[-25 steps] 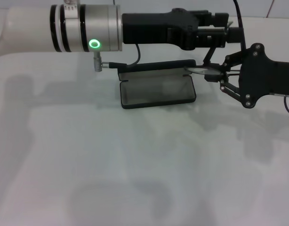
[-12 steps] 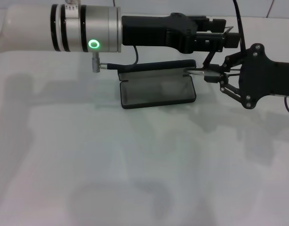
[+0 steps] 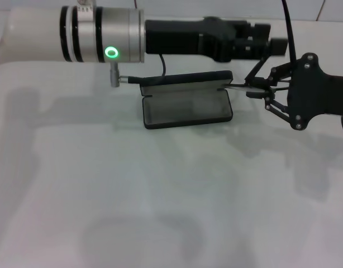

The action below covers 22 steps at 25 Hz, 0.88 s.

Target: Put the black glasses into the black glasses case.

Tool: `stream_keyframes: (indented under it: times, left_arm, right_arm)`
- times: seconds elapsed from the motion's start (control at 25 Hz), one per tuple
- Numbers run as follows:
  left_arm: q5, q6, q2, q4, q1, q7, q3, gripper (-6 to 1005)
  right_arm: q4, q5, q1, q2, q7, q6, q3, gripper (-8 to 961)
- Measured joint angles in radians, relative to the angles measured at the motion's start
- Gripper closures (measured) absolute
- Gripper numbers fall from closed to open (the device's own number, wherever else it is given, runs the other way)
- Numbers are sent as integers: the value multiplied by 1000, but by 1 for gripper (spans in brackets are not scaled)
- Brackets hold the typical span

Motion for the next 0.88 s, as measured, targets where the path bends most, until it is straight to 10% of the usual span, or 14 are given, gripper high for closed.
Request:
stream_keyframes:
  times: [0.88]
  left_arm:
    - [98,37,-7,-8,-21,24,0,292]
  right_arm:
    - [-2,16,-21,-2,-113,-50,1,838]
